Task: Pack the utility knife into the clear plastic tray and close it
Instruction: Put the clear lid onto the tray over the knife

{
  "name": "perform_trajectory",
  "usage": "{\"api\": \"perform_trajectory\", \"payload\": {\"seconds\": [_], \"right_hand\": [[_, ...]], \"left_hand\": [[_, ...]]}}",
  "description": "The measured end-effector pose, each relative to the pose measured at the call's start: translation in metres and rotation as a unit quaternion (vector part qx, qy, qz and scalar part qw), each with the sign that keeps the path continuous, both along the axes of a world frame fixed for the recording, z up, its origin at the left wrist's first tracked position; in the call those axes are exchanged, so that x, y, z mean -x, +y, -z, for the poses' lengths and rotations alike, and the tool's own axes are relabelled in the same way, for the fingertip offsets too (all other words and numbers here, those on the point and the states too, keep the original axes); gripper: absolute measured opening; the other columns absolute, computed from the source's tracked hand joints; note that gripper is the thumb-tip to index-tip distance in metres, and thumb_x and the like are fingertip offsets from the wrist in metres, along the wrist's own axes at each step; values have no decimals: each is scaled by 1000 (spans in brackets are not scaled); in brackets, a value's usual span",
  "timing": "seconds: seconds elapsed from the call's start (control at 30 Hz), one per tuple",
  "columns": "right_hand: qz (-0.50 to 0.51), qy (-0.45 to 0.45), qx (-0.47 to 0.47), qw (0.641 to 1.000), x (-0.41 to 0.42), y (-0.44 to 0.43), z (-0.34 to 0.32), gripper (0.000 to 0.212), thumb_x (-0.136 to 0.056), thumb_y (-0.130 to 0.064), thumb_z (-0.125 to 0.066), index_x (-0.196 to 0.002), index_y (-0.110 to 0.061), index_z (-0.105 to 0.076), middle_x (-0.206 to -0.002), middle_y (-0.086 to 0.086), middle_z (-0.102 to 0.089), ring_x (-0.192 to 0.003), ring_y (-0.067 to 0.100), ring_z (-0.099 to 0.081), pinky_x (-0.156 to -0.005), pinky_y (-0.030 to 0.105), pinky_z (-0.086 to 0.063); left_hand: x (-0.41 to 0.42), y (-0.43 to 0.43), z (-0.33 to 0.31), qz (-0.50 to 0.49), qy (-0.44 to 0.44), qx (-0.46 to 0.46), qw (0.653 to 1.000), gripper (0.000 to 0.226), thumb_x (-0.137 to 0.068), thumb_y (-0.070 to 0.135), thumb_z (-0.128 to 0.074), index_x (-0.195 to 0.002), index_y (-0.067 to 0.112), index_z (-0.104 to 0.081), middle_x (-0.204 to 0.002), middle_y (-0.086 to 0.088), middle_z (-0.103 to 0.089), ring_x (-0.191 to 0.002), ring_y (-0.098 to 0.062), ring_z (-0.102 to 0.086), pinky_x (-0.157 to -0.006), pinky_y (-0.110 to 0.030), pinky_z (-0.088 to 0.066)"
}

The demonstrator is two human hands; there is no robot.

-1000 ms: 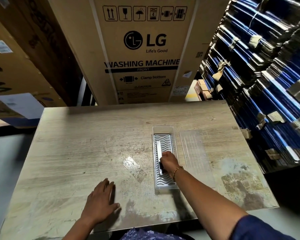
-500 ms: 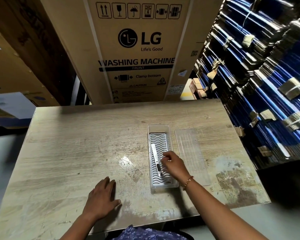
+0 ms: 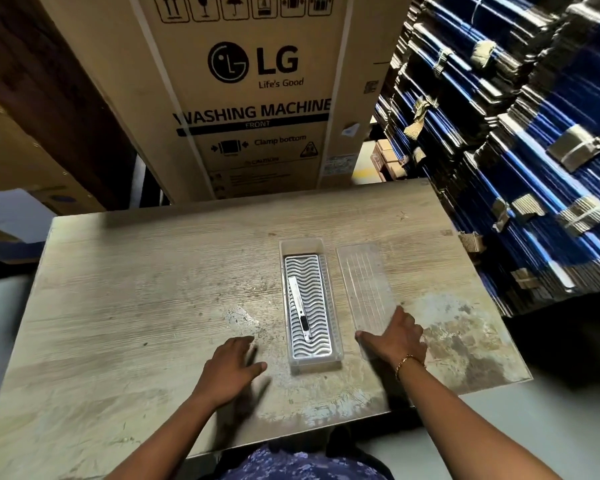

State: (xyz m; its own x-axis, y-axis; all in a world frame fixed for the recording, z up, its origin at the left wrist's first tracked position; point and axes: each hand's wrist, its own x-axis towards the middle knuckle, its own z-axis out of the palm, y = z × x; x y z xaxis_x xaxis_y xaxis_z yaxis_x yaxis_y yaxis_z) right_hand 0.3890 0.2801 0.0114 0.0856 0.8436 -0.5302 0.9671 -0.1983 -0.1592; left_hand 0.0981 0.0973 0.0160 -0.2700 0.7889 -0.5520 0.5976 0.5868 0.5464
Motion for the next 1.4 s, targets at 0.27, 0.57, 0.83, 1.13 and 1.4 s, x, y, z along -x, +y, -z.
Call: {"api": "perform_trajectory", "payload": {"seconds": [0.27, 0.57, 0.83, 1.13, 1.4], "right_hand": [[104, 96, -38, 989, -22, 29, -1, 59, -73, -48, -71, -121, -15, -59, -125, 15, -61, -106, 38, -61, -88, 43, -51], [210, 532, 51, 819, 25, 9, -69, 41, -83, 1, -71, -119, -14, -59, -102, 12, -73, -83, 24, -68, -72, 34, -58], [82, 361, -23, 928, 69, -23, -18, 29, -81, -18, -76, -107, -17, -63, -109, 4, -62, -101, 20, -62, -93, 37, -51], [-135, 271, -20, 953, 61, 3, -17, 78, -83, -45, -71, -148, -22, -35, -145, -3, -43, -127, 19, -48, -102, 37, -44], [-440, 10, -12, 898, 59, 29, -32, 111, -70, -73, -64, -156, -33, -7, -166, -16, 8, -140, 29, -30, -103, 49, -40]], "left_hand": [[-10, 11, -12, -109, -119, -33, 986, 52, -82, 44, -72, -127, 22, -58, -127, -1, -61, -109, -14, -58, -90, -32, -43], [-41, 74, -42, -173, -244, -112, 948, 34, -90, 33, -67, -121, 21, -63, -106, -2, -69, -94, -17, -69, -83, -35, -53], [-46, 77, -21, -152, -90, -104, 979, 48, -81, 14, -74, -127, 17, -60, -108, -7, -60, -92, -23, -64, -88, -39, -53], [-33, 73, -5, -55, -50, -101, 992, 79, -82, 39, -74, -148, 19, -34, -139, -8, -51, -118, -26, -58, -99, -46, -49], [-13, 85, -13, 278, 192, -19, 941, 112, -75, 76, -55, -154, 25, 6, -164, 5, 17, -152, -22, 1, -114, -59, -28]]}}
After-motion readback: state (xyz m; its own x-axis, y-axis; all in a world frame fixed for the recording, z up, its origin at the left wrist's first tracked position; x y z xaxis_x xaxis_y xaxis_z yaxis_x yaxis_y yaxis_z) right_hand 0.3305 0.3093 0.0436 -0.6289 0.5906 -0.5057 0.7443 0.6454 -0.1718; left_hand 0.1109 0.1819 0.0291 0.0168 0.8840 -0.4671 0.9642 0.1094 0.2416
